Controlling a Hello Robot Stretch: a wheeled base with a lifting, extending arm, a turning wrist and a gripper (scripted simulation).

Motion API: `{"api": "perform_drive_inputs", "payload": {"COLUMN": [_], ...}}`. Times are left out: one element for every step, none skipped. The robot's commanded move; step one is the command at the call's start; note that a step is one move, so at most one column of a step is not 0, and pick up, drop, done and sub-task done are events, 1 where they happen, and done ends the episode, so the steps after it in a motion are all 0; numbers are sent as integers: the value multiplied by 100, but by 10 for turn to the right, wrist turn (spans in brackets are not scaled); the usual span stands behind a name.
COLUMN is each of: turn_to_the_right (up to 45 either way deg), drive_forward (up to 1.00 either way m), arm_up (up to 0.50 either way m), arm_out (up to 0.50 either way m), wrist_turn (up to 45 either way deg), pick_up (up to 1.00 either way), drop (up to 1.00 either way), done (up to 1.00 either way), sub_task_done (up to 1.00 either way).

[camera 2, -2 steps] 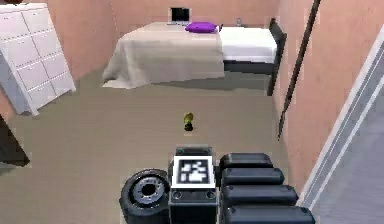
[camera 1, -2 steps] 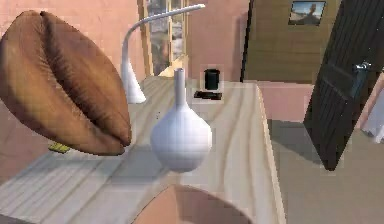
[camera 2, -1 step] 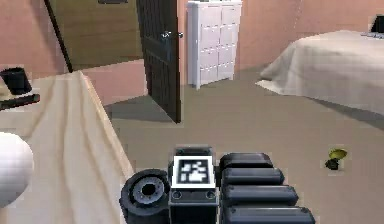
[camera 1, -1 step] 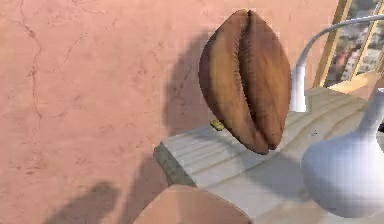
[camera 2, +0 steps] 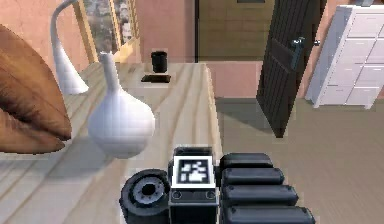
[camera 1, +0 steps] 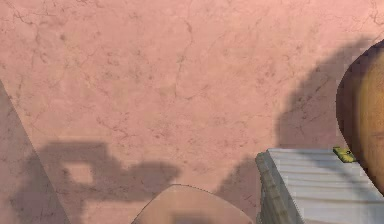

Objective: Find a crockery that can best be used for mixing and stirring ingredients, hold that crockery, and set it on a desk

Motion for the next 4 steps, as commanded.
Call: {"api": "perform_drive_inputs", "payload": {"turn_to_the_right": [0,0,0,0], "drive_forward": [0,0,0,0], "arm_up": [0,0,0,-12], "arm_out": [48,0,0,0], "wrist_turn": [0,450,210,0], "pick_up": [0,0,0,0], "drop": [0,0,0,0], "done": [0,0,0,0], "sub_task_done": [0,0,0,0]}}
